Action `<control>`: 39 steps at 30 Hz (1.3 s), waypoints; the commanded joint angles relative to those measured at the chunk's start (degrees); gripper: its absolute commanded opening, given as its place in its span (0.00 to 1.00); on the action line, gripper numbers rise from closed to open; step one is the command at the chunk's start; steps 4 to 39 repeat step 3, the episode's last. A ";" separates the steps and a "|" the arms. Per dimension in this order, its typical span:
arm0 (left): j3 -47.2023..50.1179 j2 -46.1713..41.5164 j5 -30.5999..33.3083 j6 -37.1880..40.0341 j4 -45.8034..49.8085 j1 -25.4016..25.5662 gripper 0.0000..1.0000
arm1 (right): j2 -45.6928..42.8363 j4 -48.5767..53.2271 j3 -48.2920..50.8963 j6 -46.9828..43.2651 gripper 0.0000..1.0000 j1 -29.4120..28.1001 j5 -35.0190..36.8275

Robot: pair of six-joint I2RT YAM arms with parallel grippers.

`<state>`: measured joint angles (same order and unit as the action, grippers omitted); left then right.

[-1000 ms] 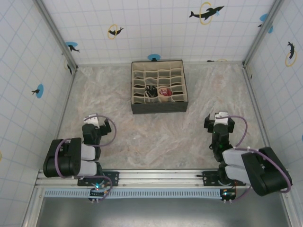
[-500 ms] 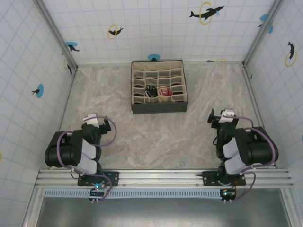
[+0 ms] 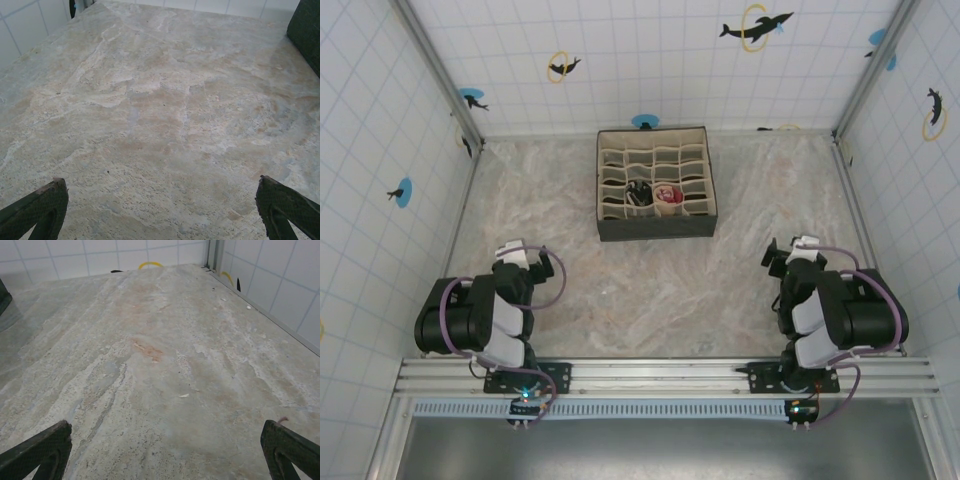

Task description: Roll the socks

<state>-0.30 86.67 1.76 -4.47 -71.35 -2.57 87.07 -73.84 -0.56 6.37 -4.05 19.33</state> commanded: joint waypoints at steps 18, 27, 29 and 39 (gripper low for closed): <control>0.28 0.02 0.18 0.26 -1.73 -0.10 0.98 | -0.41 -0.68 2.20 0.71 1.00 0.19 0.00; 0.28 0.02 0.18 0.26 -1.73 -0.10 0.98 | -0.41 -0.68 2.20 0.71 1.00 0.19 0.00; 0.28 0.02 0.18 0.26 -1.73 -0.10 0.98 | -0.41 -0.68 2.20 0.71 1.00 0.19 0.00; 0.28 0.02 0.18 0.26 -1.73 -0.10 0.98 | -0.41 -0.68 2.20 0.71 1.00 0.19 0.00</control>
